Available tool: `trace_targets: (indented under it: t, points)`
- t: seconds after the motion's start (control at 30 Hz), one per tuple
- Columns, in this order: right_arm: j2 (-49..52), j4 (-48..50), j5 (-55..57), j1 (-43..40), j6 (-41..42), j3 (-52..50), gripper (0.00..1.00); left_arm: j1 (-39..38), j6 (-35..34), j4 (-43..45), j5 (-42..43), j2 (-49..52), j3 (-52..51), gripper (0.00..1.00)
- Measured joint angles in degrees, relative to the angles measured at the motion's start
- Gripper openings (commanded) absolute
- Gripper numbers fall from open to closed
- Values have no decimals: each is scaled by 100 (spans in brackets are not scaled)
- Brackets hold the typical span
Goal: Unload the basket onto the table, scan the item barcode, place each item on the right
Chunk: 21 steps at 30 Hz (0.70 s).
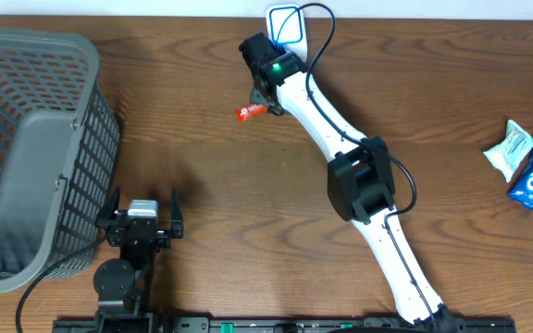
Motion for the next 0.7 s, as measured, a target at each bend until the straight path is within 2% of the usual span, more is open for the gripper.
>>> trace_targets:
  t: [0.03, 0.07, 0.13, 0.17, 0.23, 0.27, 0.53, 0.7]
  points:
    - [0, -85, 20, 13, -26, 2, 57, 0, 0, 0, 0, 0, 0, 98]
    - [0, -114, 20, 15, -52, 9, 41, 0, 0, 0, 0, 0, 2, 98]
    - [0, -157, -2, 28, -96, 17, 26, 0, 0, 0, 0, 0, 0, 98]
    - [0, -219, -7, 35, -81, 31, 24, 0, 0, 2, 0, 0, 0, 98]
    - [0, -413, 7, 37, -76, 55, 6, 0, -2, 0, 2, 0, 0, 98]
    - [-2, -525, 4, 42, -92, 63, 1, 0, 0, 2, 0, 0, 0, 98]
    - [-39, -1187, 44, 50, -433, 90, 1, 0, 0, 2, 0, 0, 0, 98]
    - [-133, -2236, -116, -11, -979, -17, 1, 0, 0, 0, 0, 0, 0, 98]
